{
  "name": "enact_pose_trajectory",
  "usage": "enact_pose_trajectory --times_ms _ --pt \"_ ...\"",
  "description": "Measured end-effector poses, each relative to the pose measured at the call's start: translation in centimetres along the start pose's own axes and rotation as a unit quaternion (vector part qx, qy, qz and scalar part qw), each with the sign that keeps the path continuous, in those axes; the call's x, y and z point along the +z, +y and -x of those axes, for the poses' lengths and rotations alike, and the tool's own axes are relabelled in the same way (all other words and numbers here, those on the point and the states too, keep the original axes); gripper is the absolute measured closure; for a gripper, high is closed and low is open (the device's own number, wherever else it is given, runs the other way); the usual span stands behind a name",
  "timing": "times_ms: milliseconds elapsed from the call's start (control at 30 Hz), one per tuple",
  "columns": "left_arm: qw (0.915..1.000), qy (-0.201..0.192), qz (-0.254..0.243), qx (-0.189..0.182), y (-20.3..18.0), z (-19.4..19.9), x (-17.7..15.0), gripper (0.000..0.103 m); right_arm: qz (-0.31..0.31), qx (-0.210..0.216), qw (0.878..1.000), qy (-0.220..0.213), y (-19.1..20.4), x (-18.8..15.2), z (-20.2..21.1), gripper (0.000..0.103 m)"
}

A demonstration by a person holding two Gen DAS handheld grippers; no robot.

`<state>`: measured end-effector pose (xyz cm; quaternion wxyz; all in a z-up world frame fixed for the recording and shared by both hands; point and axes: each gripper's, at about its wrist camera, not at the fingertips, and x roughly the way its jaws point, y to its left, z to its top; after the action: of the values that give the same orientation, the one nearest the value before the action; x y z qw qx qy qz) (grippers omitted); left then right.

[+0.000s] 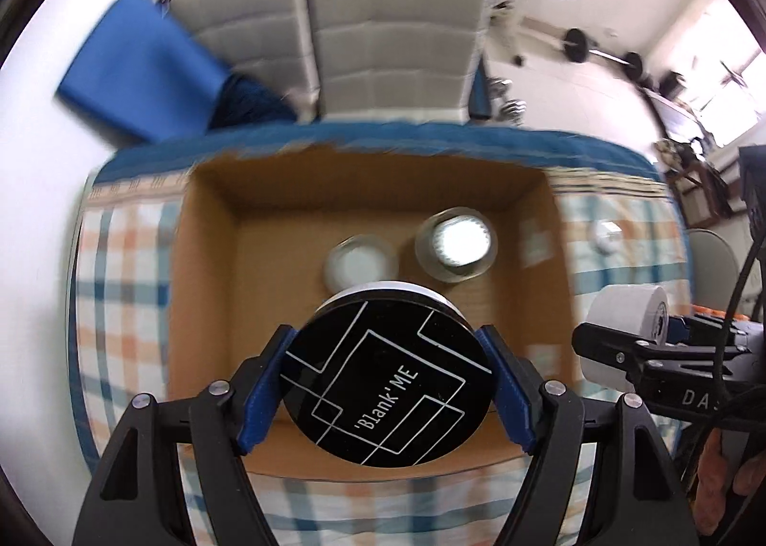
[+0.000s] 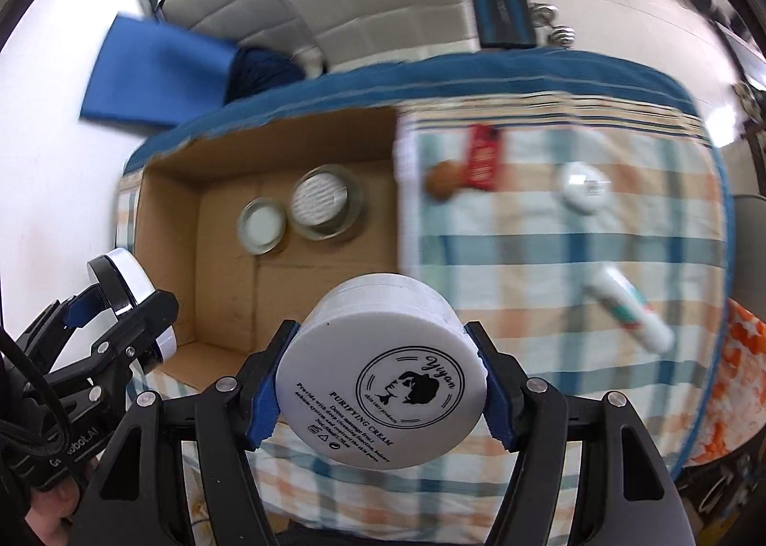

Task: Organize rigid objects
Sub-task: 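Carry the cream jar and black tin into the cardboard box with both tools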

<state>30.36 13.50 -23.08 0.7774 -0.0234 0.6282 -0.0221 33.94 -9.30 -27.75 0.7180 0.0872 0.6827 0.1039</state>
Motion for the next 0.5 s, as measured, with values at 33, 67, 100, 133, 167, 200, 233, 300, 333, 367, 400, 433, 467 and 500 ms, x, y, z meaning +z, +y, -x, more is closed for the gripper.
enact_pose_trajectory --times_ms 33,67,100,133,167,200,233,300,333,367,400,433,467,500 --pt "1.0000 0.007 0.007 0.000 0.9 -0.8 -0.2 0.029 0.002 0.001 1.000 0.005 0.8 0.1 -0.9 0.033" --pt "0.9997 0.020 0.014 0.002 1.8 -2.1 -0.4 0.029 0.004 0.001 1.000 0.014 1.9 0.2 -2.1 0.033" --pt "0.9995 0.028 0.016 0.001 2.4 -2.7 -0.6 0.029 0.003 0.002 1.000 0.022 2.8 0.2 -3.4 0.033" --pt "0.9991 0.039 0.018 -0.001 3.1 -3.9 -0.8 0.029 0.005 0.000 1.000 0.028 3.4 0.2 -4.3 0.033" --pt "0.9986 0.049 0.019 -0.002 3.4 -4.8 -0.9 0.029 0.007 -0.009 0.999 0.035 4.3 0.3 -5.7 0.033" --pt "0.9981 0.059 0.021 -0.004 3.7 -6.0 -0.9 0.029 0.007 -0.014 0.999 0.038 4.6 0.4 -6.7 0.033" --pt "0.9973 0.069 0.023 -0.008 3.9 -7.3 -0.9 0.029 0.010 -0.021 0.999 0.042 4.9 0.5 -7.8 0.033" --pt "0.9958 0.087 0.026 -0.008 4.3 -9.5 -0.7 0.029 0.005 -0.037 0.998 0.053 5.4 0.8 -10.2 0.033" --pt "0.9953 0.093 0.026 -0.011 4.4 -10.4 -0.5 0.029 0.005 -0.043 0.997 0.058 5.4 0.9 -11.1 0.033" --pt "0.9947 0.099 0.027 -0.011 4.5 -11.2 -0.4 0.029 0.004 -0.056 0.997 0.062 5.5 1.1 -12.1 0.033" --pt "0.9940 0.105 0.028 -0.010 4.6 -12.1 -0.1 0.029 0.003 -0.064 0.996 0.064 5.5 1.2 -12.9 0.033" --pt "0.9933 0.110 0.031 -0.010 4.7 -13.0 0.2 0.029 0.002 -0.078 0.995 0.067 5.4 1.3 -13.6 0.033" --pt "0.9929 0.114 0.033 -0.010 4.9 -13.6 0.4 0.029 0.005 -0.088 0.994 0.063 5.6 1.4 -14.0 0.033" --pt "0.9924 0.118 0.035 -0.007 5.1 -14.4 0.8 0.029 0.011 -0.088 0.994 0.061 5.9 1.4 -14.1 0.033"
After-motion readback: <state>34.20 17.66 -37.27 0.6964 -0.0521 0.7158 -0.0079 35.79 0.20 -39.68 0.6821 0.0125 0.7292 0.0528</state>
